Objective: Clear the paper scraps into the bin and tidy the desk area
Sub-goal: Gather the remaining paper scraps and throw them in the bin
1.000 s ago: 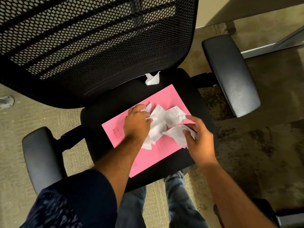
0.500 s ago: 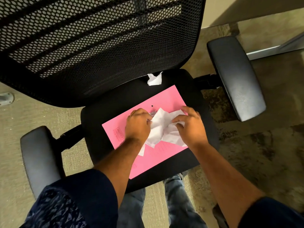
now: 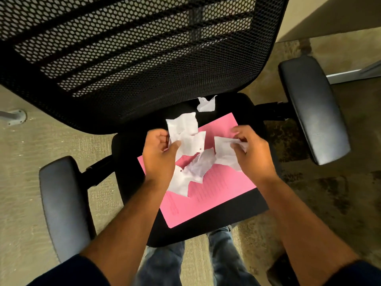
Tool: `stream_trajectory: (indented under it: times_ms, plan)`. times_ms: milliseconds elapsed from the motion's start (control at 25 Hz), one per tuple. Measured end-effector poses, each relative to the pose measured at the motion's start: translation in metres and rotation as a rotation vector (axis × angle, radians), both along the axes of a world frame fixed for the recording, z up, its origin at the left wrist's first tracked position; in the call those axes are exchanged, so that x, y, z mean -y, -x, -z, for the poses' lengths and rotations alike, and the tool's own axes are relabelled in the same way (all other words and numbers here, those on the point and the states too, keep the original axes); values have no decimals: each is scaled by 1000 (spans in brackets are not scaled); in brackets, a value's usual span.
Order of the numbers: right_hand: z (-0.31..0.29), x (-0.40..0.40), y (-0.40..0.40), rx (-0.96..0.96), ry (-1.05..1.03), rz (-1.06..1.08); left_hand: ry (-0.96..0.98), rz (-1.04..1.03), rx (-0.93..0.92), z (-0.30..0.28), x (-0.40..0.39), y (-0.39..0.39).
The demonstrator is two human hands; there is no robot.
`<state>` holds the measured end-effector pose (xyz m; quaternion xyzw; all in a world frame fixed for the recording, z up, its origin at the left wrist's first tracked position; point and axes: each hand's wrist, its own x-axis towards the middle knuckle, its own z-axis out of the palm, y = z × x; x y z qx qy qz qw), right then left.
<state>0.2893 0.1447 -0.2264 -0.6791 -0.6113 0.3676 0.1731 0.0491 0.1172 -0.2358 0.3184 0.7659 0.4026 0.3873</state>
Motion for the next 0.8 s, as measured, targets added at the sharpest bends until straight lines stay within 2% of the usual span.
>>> stream_trajectory:
  times_ms: [80,240,440,800]
  plan:
    - [-1,-18,11,-34,-8,15,7,-83,89,0,10,7]
    - [3,-55,44,6,-42,-149,44,-211,246,1,32,19]
    - [13,-88,77,244,67,-371,51,-312,401,1,43,26]
    - [16,-105,104,407,245,-326,91,-347,452,1,52,30]
